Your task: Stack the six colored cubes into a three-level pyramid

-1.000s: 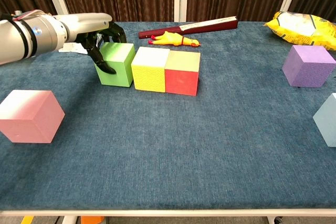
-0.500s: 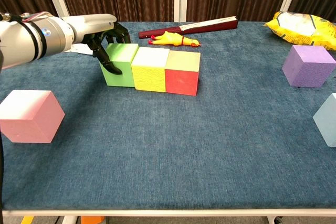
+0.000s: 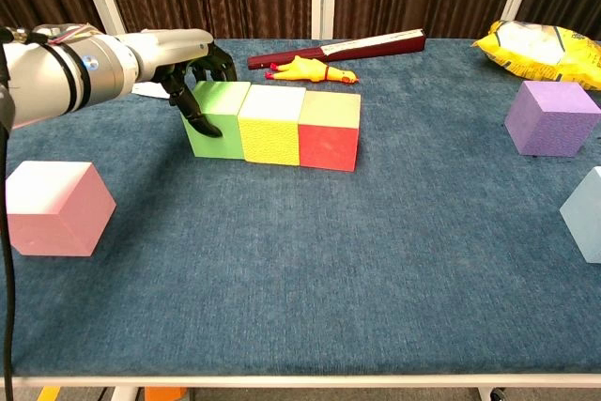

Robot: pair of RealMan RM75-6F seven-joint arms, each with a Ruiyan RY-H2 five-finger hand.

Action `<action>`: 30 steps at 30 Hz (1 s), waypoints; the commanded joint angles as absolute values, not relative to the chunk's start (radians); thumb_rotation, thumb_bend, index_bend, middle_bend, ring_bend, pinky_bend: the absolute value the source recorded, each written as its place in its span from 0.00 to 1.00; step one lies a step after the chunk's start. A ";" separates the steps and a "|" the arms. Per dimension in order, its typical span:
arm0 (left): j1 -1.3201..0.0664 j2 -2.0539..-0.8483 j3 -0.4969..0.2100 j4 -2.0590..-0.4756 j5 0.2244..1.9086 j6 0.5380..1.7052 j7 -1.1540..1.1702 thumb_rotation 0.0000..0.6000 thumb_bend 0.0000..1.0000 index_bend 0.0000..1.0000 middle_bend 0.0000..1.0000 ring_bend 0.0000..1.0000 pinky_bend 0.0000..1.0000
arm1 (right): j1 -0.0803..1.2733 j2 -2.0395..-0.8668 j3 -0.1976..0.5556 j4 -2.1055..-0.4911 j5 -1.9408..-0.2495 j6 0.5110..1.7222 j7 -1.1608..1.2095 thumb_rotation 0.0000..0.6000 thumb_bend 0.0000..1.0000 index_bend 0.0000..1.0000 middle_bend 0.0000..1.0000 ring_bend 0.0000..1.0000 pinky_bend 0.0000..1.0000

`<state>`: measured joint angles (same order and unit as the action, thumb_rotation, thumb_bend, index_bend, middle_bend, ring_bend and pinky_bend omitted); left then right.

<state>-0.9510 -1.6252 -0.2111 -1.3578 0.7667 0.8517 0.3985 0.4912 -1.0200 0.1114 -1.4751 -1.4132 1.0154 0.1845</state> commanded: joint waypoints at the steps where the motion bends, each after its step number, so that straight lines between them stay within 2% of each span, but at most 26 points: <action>1: -0.950 -1.625 -0.207 -1.365 0.767 0.860 0.407 1.00 0.21 0.41 0.45 0.43 0.59 | 0.491 -1.021 0.111 -1.474 -1.414 1.015 0.186 1.00 0.06 0.00 0.09 0.05 0.19; 17: -0.956 -1.638 -0.207 -1.372 0.757 0.872 0.431 1.00 0.21 0.39 0.44 0.42 0.58 | 0.488 -1.020 0.109 -1.469 -1.414 1.018 0.195 1.00 0.06 0.00 0.09 0.05 0.19; 30: -0.962 -1.639 -0.205 -1.377 0.727 0.868 0.451 1.00 0.15 0.23 0.32 0.38 0.56 | 0.488 -1.021 0.109 -1.468 -1.411 1.017 0.196 1.00 0.06 0.00 0.09 0.05 0.19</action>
<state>-0.9619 -1.6395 -0.2050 -1.3767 0.7272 0.8676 0.4509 0.4879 -1.0212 0.1093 -1.4678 -1.4115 1.0174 0.1962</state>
